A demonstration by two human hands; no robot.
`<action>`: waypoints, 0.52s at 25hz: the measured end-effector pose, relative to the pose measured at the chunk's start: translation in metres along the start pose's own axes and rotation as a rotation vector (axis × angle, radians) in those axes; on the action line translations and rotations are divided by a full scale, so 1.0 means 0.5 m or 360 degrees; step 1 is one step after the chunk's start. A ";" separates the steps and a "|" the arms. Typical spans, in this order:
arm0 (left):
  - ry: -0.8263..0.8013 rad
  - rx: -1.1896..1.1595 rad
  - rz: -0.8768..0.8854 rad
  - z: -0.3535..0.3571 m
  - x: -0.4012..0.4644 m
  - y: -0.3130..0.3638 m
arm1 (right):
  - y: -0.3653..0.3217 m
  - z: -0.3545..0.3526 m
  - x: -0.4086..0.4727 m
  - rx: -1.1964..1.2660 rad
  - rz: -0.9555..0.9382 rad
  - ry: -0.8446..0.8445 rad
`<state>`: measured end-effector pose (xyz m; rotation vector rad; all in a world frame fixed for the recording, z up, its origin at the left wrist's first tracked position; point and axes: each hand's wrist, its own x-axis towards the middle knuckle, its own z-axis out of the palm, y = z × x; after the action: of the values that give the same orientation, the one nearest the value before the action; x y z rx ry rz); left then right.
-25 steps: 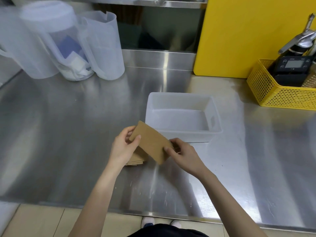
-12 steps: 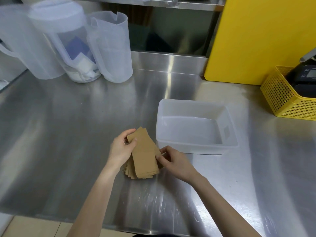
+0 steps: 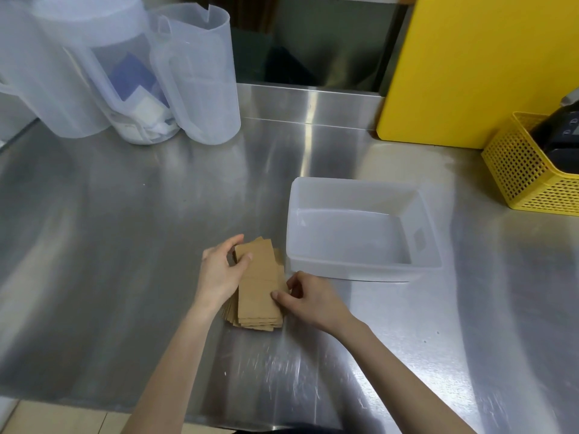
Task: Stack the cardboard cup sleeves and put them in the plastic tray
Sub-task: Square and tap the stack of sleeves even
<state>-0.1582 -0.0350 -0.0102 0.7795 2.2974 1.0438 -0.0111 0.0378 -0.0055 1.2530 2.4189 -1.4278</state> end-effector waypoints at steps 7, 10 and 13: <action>-0.0323 -0.0287 -0.0422 -0.020 -0.028 -0.027 | 0.000 0.009 0.010 0.0114 0.0080 -0.0126; -0.0395 -0.0428 -0.0534 -0.018 -0.033 -0.035 | 0.000 0.020 0.019 0.0298 0.0125 -0.0168; -0.0457 -0.0467 -0.0551 -0.017 -0.028 -0.036 | -0.008 0.029 0.023 0.0604 0.0179 -0.0204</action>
<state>-0.1589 -0.0584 -0.0164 0.3682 1.8927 1.0030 -0.0261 0.0327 -0.0160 1.2906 2.0228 -1.9286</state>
